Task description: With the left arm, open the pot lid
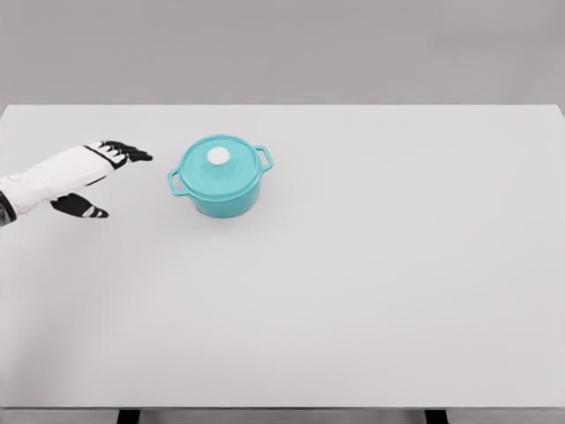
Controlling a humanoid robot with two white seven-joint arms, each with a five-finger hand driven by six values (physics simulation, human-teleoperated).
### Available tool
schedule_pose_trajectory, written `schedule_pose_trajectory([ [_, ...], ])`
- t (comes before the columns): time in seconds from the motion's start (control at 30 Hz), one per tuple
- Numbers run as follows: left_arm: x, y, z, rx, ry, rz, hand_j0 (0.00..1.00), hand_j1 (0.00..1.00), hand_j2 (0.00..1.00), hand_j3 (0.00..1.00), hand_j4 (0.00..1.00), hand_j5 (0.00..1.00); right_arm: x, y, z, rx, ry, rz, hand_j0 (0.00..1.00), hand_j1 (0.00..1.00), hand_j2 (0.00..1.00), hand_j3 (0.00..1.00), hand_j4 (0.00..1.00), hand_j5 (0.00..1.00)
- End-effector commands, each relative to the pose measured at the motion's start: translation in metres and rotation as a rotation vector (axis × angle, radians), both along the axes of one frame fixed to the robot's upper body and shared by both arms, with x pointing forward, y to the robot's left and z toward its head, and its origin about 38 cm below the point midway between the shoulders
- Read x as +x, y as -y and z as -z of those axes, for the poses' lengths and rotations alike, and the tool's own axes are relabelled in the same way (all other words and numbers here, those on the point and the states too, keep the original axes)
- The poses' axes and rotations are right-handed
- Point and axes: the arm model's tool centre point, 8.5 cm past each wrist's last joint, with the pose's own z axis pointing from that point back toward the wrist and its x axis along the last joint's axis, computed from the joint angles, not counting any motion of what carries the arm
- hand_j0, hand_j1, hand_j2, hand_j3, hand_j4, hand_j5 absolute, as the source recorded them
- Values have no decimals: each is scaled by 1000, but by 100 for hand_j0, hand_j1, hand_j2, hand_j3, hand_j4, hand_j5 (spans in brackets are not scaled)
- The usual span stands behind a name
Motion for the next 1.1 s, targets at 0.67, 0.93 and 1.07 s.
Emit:
schedule_pose_trajectory([
  [0.67,66,103,-101,277,68,310,100,100,100,100,100,100,-9,1,0,-4,-14,3,100,100,100,100,100,100],
  [0.93,59,180,-102,269,97,479,100,100,100,100,100,100,-9,1,0,-5,-15,3,100,100,100,100,100,100],
  [1.07,57,185,-88,304,74,499,100,100,100,100,100,100,-9,1,0,-5,-15,3,100,100,100,100,100,100],
])
